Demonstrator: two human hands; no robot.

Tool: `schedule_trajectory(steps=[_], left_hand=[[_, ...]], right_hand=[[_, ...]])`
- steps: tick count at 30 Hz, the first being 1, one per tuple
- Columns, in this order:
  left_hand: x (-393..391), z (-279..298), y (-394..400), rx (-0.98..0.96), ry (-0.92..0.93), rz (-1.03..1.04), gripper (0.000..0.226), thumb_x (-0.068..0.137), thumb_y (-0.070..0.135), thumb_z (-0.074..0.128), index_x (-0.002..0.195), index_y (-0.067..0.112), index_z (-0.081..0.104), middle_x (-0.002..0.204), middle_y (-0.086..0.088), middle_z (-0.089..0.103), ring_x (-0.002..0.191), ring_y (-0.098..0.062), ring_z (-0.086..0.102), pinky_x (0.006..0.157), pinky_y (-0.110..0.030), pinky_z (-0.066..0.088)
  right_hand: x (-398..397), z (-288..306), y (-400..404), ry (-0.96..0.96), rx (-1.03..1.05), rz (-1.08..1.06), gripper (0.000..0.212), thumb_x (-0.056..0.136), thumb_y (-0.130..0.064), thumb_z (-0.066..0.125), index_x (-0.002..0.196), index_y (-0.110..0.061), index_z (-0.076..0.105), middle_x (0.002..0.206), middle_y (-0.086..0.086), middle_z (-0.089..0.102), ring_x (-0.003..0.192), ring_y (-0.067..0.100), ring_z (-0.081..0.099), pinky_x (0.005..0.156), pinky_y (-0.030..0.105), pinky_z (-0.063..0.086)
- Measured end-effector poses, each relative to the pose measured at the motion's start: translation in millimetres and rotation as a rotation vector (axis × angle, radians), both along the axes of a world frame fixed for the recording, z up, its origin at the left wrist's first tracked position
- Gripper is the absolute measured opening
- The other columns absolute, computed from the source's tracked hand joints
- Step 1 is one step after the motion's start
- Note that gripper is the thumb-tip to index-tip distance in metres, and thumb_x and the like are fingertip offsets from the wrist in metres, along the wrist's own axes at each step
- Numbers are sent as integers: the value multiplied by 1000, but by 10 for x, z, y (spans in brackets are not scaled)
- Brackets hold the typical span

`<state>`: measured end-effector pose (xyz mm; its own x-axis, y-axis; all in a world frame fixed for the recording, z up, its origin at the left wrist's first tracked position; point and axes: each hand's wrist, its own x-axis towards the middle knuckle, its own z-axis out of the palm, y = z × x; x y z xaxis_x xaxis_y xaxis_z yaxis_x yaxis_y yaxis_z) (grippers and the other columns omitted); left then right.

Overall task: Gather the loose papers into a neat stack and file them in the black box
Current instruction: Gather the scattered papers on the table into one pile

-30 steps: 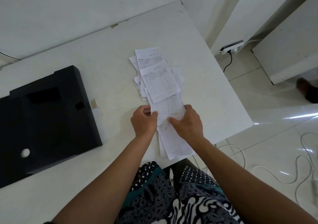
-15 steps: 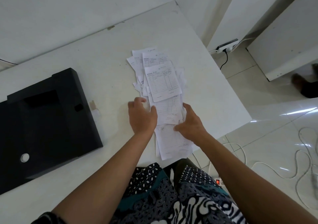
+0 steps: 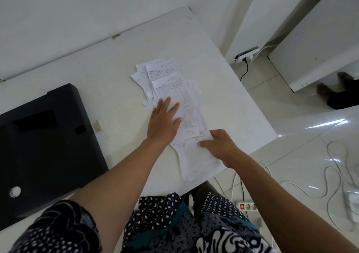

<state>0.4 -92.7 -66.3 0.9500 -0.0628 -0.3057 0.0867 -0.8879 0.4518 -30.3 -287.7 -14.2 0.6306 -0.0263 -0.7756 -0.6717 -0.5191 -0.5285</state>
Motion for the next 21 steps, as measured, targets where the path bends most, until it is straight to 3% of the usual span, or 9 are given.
schedule_trajectory(steps=[4,6,8,14,17,21], left_hand=[[-5,19,-52,-21,-3,37,58,106,41,44,159,27,27,171,1,5,158,-22,-3,127,-39,3],[-10,15,-47,-29,-6,42,57,106,41,43,159,27,27,171,1,5,158,-23,-3,128,-39,3],[-14,14,-48,-23,-8,43,57,106,41,42,160,28,26,171,0,5,158,-23,-3,127,-39,3],[-22,46,-65,-35,-16,65,58,106,41,43,159,29,25,171,1,6,158,-23,-2,127,-38,8],[-11,49,-44,-22,-6,67,59,105,42,44,160,29,24,171,1,6,158,-22,-2,127,-38,9],[-11,35,-18,12,-10,61,60,105,42,45,160,30,23,171,1,5,158,-23,-1,127,-40,11]], right_hand=[[41,113,-17,-72,-56,4,17,91,-15,59,99,-8,72,100,11,72,90,27,68,80,41,57],[39,152,-40,-108,-92,5,21,92,-16,54,97,0,68,92,13,68,78,24,61,65,35,48],[37,196,-66,-140,-141,-8,24,93,-16,51,93,5,62,82,10,59,69,22,52,60,32,39],[72,278,-121,-254,-232,-44,26,92,-14,47,89,5,65,76,9,58,64,21,50,57,28,39],[62,278,-185,-304,-291,-69,24,92,-13,47,73,0,55,68,6,50,60,22,44,55,29,34],[39,256,-271,-376,-350,-110,23,93,-17,46,77,-3,55,66,6,53,59,21,46,57,30,37]])
